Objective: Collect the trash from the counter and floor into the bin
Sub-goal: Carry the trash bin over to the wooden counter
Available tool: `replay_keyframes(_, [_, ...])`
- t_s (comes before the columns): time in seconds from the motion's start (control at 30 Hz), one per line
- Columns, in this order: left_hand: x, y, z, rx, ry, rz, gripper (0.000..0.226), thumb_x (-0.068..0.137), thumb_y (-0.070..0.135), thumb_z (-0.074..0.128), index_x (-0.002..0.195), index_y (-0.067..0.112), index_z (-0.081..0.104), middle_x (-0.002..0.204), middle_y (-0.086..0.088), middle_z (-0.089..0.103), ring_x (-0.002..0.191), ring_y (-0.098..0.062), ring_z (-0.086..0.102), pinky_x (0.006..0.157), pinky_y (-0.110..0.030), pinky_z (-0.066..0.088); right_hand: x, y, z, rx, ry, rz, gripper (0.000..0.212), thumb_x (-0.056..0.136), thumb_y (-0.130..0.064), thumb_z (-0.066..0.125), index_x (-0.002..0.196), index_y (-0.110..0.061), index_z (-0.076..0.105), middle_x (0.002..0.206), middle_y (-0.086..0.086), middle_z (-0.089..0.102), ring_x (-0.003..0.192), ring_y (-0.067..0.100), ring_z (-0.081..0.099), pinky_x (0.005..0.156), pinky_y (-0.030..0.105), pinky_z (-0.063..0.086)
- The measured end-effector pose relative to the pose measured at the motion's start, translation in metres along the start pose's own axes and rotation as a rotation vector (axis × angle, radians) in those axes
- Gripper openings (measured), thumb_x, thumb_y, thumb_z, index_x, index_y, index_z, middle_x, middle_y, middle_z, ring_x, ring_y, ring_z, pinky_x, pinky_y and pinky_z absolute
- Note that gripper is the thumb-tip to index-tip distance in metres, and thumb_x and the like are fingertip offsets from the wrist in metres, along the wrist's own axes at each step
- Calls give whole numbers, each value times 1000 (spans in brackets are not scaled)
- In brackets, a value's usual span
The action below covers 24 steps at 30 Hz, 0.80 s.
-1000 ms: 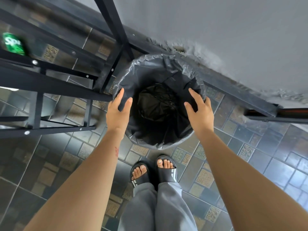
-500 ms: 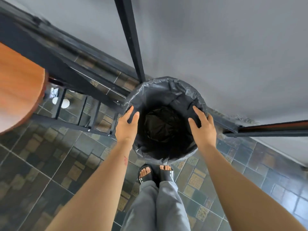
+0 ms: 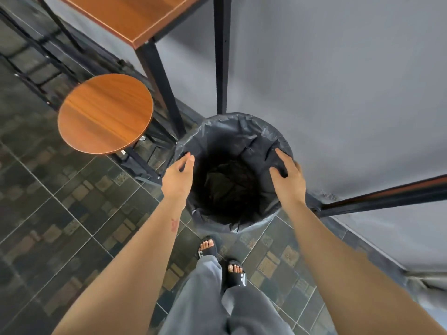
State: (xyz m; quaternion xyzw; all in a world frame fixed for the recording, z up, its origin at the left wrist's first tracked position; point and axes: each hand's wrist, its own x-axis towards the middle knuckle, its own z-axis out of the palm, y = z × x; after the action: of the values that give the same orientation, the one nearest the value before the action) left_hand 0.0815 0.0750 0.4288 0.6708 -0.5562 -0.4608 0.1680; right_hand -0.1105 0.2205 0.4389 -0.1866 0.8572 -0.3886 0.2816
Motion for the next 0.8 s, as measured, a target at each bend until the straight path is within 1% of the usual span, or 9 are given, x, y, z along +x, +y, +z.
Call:
replay_keyframes(0.1, [-25,2,-22,-63,26,9,42,98,51,49,133,33,63,136,6,62,129,-20,53,110,-39,41,-19,-19,-12,34,-33,-50,47,95,-25,53,137,-47,48,137,-11,46,77,8,58,78,34,52])
replay_keyframes(0.23, [-62,-3,-56,-126,69,77,39,100,45,50,134,32,61,137,10,61,129,-15,53,108,-34,41,-45,-37,-21,39,-69,-130,48,96,-24,54,138,-46,47,136,-13,45,73,-7,47,77,20,39])
replay_keyframes(0.3, [-78,-11,-74,-148,104,128,38,100,42,50,135,33,61,138,12,60,128,-12,53,108,-31,40,-56,-45,-20,43,-108,-161,48,96,-25,55,137,-48,47,139,-13,45,71,-9,46,69,12,37])
replay_keyframes(0.33, [-85,-16,-84,-160,129,153,37,100,41,51,135,33,60,138,12,59,128,-10,52,108,-28,39,-63,-50,-17,51,-129,-177,47,96,-25,55,137,-48,47,139,-13,44,72,-9,46,67,10,36])
replay_keyframes(0.4, [-96,-28,-104,-209,178,200,37,99,39,53,135,35,60,139,12,58,129,-8,51,108,-25,37,-75,-58,-8,74,-167,-219,48,95,-25,55,136,-48,48,139,-13,45,77,-10,46,77,15,37])
replay_keyframes(0.47, [-103,-43,-126,-254,219,229,38,98,36,55,136,37,59,140,11,56,130,-7,49,112,-29,36,-89,-69,7,101,-204,-272,48,94,-24,56,136,-47,49,138,-13,46,80,-12,48,83,19,36])
replay_keyframes(0.6, [-111,-77,-171,-328,321,217,39,98,30,57,136,39,58,141,12,55,131,-7,48,115,-35,36,-117,-88,48,126,-305,-359,48,93,-21,57,135,-44,51,145,-17,44,81,-30,45,80,9,33])
replay_keyframes(0.67, [-112,-96,-199,-369,366,199,40,97,26,57,136,40,58,141,12,55,131,-6,48,116,-36,36,-133,-100,74,109,-356,-398,49,93,-21,57,134,-46,51,146,-18,44,87,-28,45,87,13,34])
replay_keyframes(0.8, [-108,-129,-262,-446,424,149,42,97,21,57,134,42,59,142,11,55,131,-7,49,115,-37,38,-165,-130,135,97,-452,-457,50,91,-23,59,133,-50,51,146,-19,44,122,-7,40,103,24,35])
